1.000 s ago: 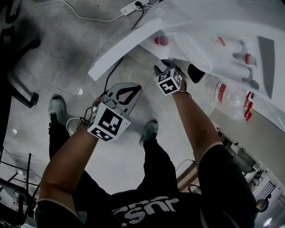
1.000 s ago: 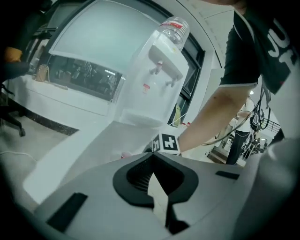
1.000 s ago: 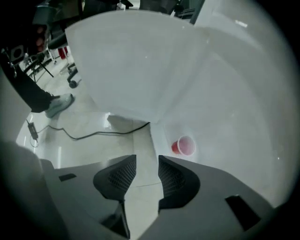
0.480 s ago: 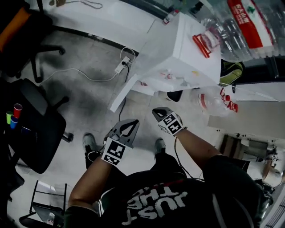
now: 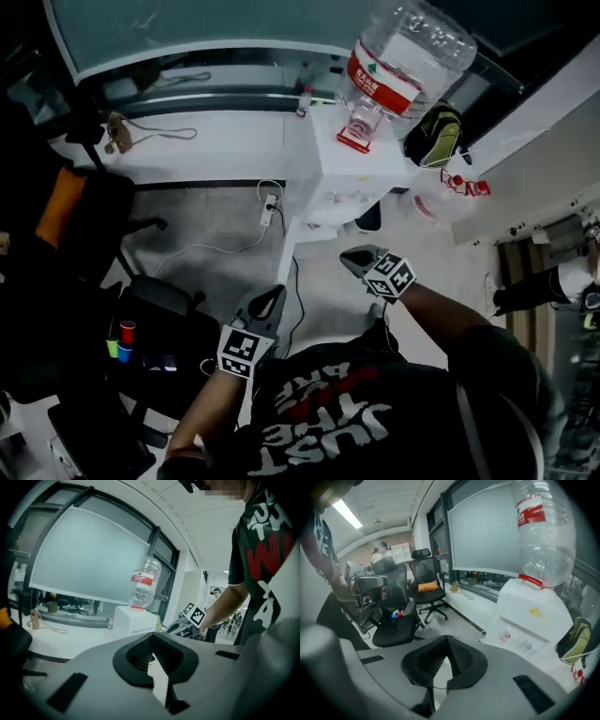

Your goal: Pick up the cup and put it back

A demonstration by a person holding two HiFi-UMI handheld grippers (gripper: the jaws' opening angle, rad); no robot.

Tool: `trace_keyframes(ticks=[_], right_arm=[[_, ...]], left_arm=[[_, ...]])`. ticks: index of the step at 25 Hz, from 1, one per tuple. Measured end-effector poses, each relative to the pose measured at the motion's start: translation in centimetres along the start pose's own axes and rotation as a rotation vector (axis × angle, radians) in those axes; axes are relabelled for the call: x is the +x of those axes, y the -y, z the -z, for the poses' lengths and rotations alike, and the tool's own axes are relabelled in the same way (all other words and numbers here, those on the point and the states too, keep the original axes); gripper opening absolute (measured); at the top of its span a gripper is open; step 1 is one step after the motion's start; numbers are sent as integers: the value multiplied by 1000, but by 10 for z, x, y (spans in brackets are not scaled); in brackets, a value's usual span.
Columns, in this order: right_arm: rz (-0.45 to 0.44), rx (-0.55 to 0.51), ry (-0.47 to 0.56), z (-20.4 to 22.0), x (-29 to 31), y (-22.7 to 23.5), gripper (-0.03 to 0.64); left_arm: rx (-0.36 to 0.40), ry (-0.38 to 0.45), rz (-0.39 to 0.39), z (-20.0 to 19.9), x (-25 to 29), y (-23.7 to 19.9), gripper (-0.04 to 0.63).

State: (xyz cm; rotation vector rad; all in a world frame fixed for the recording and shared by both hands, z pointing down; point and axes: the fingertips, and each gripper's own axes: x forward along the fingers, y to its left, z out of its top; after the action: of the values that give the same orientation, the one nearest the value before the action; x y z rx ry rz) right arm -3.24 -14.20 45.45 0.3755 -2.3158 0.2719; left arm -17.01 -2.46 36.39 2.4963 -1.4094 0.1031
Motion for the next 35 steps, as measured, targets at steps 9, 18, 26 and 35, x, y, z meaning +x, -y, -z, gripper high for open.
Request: trace_keyframes(ticks=[9,18,26,35], right_arm=[[37,124,257,-50,-140,-19,34],[67,1,480,-46,-339,24,34],[12,26,587,-39,-418,34,34],[-9,37,662,-85,-395,-7,34]], left_arm=[[50,-21,31,-92,-11,49,8],[-11,128,-43,-178,72,165,8],[-11,190,-46,-212,103,224,8],[35,204,-12,-231,58,201,8]])
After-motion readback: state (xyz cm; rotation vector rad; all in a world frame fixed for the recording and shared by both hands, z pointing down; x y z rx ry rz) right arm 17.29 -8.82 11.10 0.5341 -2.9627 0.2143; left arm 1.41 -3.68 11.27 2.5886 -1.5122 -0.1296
